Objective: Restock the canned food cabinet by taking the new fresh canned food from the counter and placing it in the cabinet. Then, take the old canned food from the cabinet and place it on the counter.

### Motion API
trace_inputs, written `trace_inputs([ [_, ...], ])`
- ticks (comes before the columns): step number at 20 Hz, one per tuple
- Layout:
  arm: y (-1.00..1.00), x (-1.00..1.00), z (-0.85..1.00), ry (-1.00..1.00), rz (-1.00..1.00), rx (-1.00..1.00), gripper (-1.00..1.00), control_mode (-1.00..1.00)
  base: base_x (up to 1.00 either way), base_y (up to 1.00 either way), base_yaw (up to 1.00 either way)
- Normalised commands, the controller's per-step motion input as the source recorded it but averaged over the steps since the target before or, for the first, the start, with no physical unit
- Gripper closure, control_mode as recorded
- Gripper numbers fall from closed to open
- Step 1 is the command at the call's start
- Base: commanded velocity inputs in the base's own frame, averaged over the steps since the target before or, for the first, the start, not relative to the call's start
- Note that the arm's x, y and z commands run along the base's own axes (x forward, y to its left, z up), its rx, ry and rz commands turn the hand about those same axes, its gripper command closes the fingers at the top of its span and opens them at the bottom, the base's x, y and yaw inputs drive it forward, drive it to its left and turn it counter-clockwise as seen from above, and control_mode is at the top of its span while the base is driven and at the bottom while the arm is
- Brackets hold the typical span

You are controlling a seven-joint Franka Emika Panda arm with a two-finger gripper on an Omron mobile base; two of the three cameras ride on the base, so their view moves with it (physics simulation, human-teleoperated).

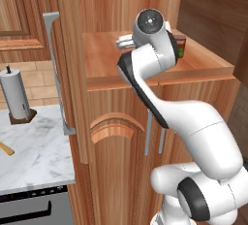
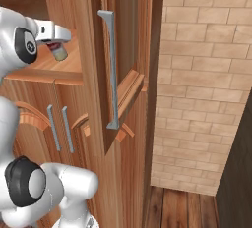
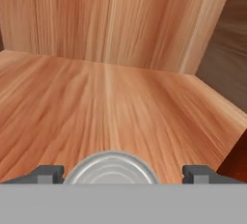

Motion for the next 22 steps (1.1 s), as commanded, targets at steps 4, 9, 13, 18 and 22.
trace_inputs([
  [4,-0.01,0.19,0.00,-0.21,0.00,-0.06,-1.00,-1.00,0.00,0.00,0.00],
  [9,-0.08,0.14,-0.01,-0.16,0.00,-0.04,-1.00,-1.00,0.00,0.00,0.00],
  [13,0.00,0.00,0.39,-0.04,-0.01,0.00,-1.00,-1.00,0.00,0.00,0.00],
  [18,0.00,0.04,0.30,-0.04,-0.03,0.00,-1.00,-1.00,0.00,0.00,0.00],
  [22,0.00,0.07,0.23,-0.03,-0.04,0.00,-1.00,-1.00,0.00,0.00,0.00],
])
